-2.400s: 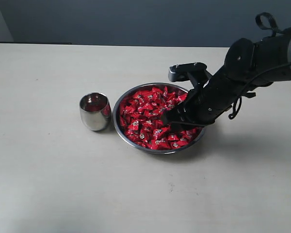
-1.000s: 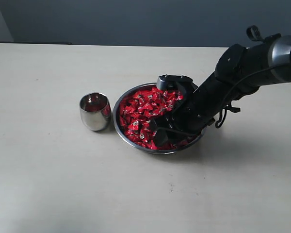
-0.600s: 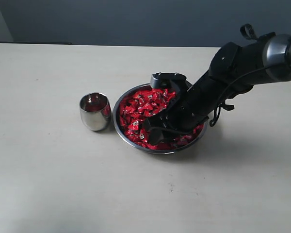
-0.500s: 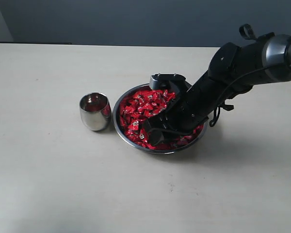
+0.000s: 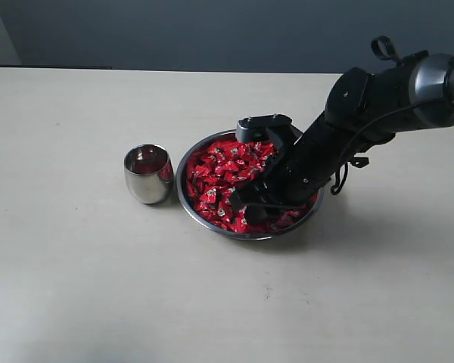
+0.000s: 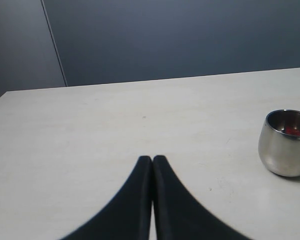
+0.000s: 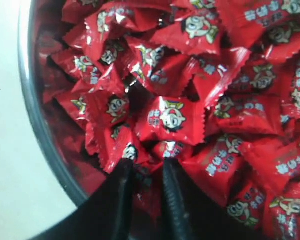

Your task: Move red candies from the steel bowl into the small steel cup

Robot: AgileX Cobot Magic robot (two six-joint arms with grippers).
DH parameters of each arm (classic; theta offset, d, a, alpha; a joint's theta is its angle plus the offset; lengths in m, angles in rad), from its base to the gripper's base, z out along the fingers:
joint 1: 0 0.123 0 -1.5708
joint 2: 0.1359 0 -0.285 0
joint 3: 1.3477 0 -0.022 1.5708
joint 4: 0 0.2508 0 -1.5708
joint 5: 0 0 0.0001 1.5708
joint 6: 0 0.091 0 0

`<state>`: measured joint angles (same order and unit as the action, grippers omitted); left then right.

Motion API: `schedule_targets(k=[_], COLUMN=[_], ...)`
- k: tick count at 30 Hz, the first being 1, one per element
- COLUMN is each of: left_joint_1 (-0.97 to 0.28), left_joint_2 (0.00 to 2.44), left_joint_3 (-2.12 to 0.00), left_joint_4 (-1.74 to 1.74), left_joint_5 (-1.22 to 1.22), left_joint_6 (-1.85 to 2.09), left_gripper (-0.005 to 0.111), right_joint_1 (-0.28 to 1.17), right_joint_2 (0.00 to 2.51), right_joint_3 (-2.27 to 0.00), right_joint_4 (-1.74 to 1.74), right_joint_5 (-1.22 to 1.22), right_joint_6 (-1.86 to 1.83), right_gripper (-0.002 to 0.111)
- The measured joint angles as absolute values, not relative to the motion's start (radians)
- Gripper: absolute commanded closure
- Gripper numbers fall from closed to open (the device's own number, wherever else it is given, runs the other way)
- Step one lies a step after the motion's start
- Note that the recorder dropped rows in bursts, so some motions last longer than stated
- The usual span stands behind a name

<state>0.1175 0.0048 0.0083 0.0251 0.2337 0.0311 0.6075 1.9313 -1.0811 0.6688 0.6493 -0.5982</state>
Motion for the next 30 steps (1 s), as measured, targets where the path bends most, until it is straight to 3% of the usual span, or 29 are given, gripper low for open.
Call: schedule_targets(k=[4,30], left_joint_1=[0.117,0.117], left_joint_2=[0.005,0.005], left_joint_3=[0.008,0.008], left_joint_4=[0.025,0.025], left_joint_5=[0.234,0.234], left_joint_6=[0.031,0.031], left_gripper=[0.106,0.106], right_joint_1=[0.607,0.607], right_joint_2=[1.931,1.758], right_joint_3=[-1.090,-1.118], right_joint_4=[0.664,0.706], right_joint_5=[0.647,0.800], right_joint_6=[-0.592,-0.562], right_gripper=[0.109,0.109])
